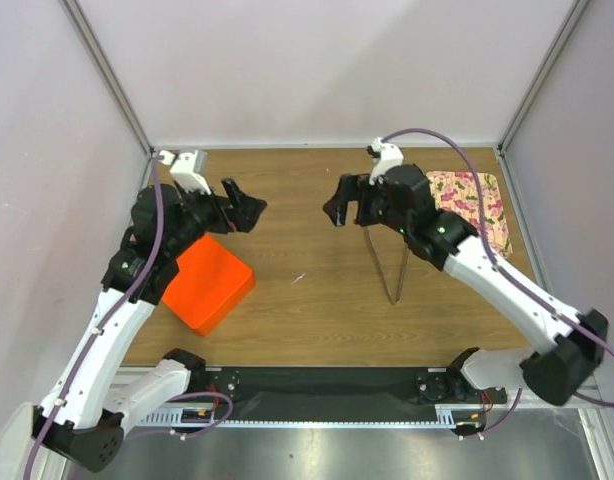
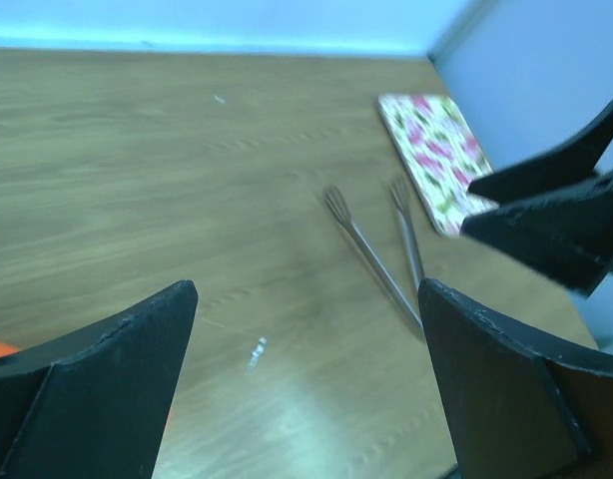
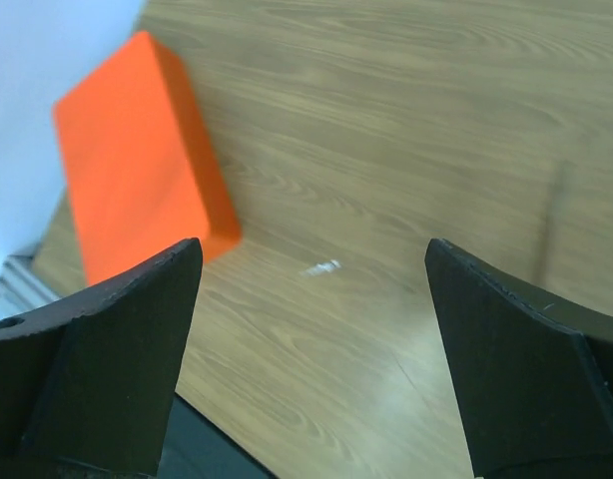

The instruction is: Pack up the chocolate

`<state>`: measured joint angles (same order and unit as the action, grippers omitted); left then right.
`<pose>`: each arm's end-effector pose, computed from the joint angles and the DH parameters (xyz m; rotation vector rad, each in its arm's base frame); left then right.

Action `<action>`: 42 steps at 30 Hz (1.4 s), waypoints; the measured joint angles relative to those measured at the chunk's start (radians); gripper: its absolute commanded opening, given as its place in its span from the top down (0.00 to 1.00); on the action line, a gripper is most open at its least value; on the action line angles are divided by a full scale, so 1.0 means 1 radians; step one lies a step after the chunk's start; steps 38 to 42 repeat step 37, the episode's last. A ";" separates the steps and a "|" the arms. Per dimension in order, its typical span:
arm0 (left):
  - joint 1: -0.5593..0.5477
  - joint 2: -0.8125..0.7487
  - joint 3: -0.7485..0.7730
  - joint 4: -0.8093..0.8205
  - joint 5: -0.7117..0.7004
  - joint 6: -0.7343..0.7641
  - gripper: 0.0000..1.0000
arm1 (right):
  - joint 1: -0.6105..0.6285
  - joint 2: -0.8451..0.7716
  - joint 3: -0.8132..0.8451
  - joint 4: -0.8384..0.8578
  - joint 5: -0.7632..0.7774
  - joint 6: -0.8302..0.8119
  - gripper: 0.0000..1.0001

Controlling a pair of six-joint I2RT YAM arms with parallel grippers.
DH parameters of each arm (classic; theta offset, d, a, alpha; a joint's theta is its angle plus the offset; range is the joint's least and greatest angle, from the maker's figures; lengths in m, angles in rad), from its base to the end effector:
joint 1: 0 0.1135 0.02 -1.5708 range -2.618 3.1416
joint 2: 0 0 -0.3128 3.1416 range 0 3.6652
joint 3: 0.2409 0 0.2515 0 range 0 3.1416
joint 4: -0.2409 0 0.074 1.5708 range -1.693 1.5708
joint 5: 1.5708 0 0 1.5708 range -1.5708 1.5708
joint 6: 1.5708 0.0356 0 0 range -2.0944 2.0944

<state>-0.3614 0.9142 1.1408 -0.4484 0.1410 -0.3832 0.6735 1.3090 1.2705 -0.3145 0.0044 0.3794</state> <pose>0.1480 -0.0613 0.4506 0.0837 1.8372 -0.6548 0.2254 0.1797 0.4283 -0.2882 1.9667 0.6926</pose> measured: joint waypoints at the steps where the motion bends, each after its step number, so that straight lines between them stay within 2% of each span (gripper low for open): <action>1: -0.021 0.000 -0.011 0.006 0.015 0.002 0.00 | 0.005 -0.036 -0.015 -0.029 0.044 0.001 0.00; 6: -0.113 0.002 -0.080 0.013 0.036 0.027 0.00 | 0.005 -0.177 -0.087 -0.125 0.198 0.036 0.00; 11: -0.130 -0.043 -0.163 0.019 0.055 0.051 0.00 | 0.005 -0.251 -0.148 -0.194 0.296 0.069 0.00; 16: -0.131 -0.098 -0.198 0.033 0.071 0.052 0.00 | 0.005 -0.254 -0.152 -0.228 0.354 0.072 0.00; 42: -0.131 -0.151 -0.201 0.065 0.072 0.065 0.00 | 0.005 -0.282 -0.152 -0.234 0.381 0.057 0.00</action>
